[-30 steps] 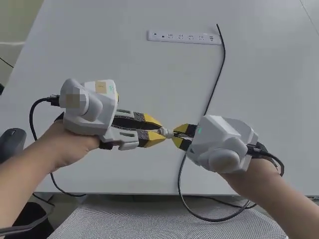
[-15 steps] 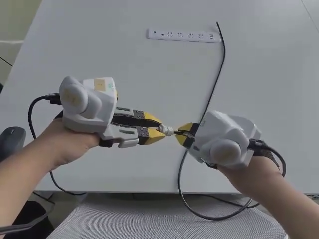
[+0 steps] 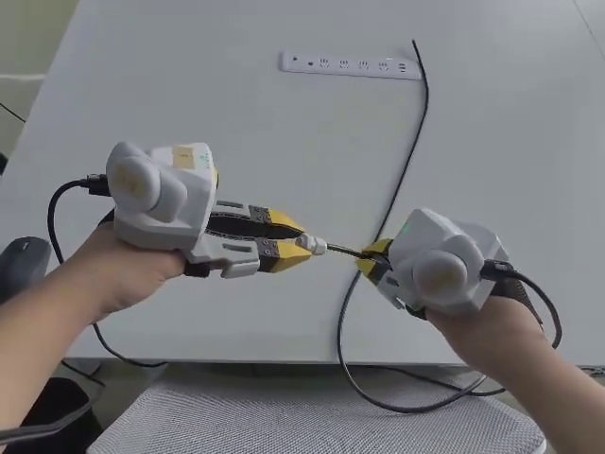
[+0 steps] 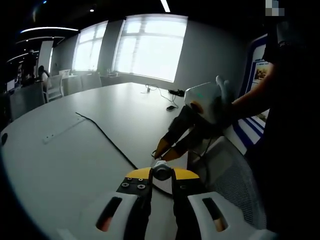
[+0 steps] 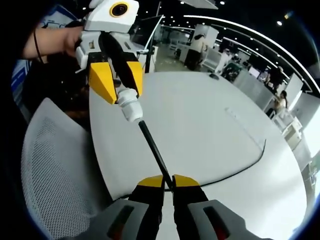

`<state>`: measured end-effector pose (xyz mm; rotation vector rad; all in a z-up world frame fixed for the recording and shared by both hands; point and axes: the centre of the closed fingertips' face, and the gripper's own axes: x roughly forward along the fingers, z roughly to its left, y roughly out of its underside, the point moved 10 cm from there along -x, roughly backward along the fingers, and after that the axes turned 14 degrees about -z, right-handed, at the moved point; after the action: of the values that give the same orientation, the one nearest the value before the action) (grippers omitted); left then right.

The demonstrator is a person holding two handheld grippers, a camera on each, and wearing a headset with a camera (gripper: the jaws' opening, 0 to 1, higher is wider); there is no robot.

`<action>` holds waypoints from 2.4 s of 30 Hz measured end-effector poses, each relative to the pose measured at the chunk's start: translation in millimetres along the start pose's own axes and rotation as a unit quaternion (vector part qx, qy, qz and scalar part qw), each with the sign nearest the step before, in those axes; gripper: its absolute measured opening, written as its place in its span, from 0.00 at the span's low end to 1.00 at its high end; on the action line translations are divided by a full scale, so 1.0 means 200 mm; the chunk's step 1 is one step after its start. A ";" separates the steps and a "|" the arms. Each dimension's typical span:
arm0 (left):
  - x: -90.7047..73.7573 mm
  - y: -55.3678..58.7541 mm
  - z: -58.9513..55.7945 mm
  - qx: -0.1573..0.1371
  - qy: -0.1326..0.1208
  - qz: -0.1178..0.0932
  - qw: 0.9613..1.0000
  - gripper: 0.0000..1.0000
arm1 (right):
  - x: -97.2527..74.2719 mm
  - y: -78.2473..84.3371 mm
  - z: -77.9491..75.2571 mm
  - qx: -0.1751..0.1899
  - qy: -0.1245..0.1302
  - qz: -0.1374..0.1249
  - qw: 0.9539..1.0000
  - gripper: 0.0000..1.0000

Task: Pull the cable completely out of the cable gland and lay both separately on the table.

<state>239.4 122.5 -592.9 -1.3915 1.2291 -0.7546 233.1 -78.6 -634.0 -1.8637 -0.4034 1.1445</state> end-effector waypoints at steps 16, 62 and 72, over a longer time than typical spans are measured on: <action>0.00 0.05 0.01 -0.003 -0.004 0.003 1.000 0.15 | 0.01 -0.02 -0.04 -0.028 0.009 0.006 1.000 0.00; -0.31 0.51 0.06 -0.058 -0.091 -0.040 0.993 0.15 | 0.72 -0.46 -0.04 -0.098 -0.055 -0.022 0.993 0.00; -0.32 0.58 0.09 -0.060 -0.099 -0.027 0.993 0.15 | 0.94 -0.46 0.05 -0.128 -0.094 -0.016 0.987 0.00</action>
<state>209.1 202.8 -696.6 -1.5646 1.0991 -0.5711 338.3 99.4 -663.2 -1.9650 -0.7143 1.3014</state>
